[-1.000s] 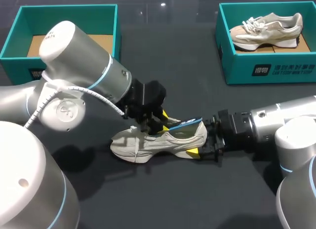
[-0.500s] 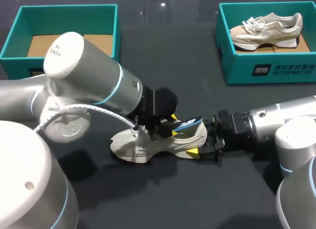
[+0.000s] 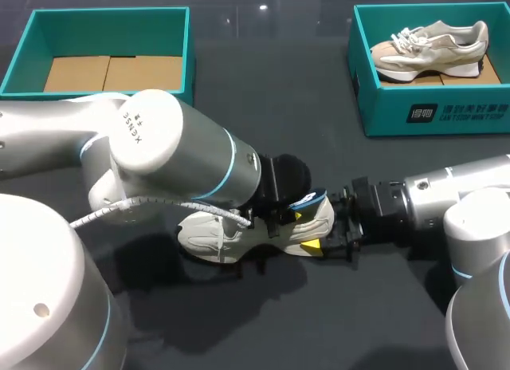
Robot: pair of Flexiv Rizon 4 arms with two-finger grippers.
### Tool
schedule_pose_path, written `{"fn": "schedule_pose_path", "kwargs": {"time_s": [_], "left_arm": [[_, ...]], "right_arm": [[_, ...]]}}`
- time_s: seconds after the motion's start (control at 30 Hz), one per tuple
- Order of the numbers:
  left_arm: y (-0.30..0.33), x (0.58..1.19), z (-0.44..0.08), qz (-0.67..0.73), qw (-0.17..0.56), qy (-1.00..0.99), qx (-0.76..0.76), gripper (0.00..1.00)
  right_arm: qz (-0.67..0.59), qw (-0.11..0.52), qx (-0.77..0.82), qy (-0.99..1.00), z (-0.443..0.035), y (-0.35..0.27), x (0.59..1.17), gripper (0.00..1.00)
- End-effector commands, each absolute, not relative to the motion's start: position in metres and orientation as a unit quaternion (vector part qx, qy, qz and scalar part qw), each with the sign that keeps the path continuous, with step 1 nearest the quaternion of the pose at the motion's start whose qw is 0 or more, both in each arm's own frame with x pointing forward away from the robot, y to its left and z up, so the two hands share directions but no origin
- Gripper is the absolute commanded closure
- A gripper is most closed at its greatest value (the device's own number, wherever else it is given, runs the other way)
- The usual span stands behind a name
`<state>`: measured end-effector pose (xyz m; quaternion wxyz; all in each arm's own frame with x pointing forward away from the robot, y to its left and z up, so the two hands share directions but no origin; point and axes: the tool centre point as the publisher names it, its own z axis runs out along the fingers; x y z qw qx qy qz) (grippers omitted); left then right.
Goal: Take the shoe out of the shoebox, open the shoe tongue, remove and reinsert the insole, then place the shoe into the shoebox
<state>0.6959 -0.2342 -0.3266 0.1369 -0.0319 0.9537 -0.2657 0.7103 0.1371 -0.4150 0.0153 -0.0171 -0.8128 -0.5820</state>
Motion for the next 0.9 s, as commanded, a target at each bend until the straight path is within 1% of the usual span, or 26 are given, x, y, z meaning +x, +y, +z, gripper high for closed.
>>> {"fn": "schedule_pose_path", "kwargs": {"time_s": [0.03, 0.07, 0.43, 0.73, 0.9], "left_arm": [[-0.246, 0.702, -0.333, -0.256, 0.142, 0.955, -0.042, 0.89], [-0.246, 0.703, -0.333, -0.257, 0.142, 0.955, -0.044, 1.0], [-0.248, 0.712, -0.319, -0.278, 0.149, 0.947, -0.054, 1.0], [-0.263, 0.72, -0.303, -0.294, 0.158, 0.94, -0.063, 1.0], [-0.272, 0.725, -0.304, -0.297, 0.155, 0.94, -0.068, 1.0]], "right_arm": [[-0.58, 0.016, -0.017, -0.814, -0.418, 0.141, 0.71, 1.0], [-0.58, 0.016, -0.017, -0.814, -0.418, 0.141, 0.71, 1.0], [-0.58, 0.016, -0.017, -0.814, -0.418, 0.141, 0.71, 1.0], [-0.58, 0.016, -0.017, -0.814, -0.418, 0.141, 0.71, 1.0], [-0.58, 0.016, -0.017, -0.814, -0.418, 0.141, 0.71, 1.0]]}}
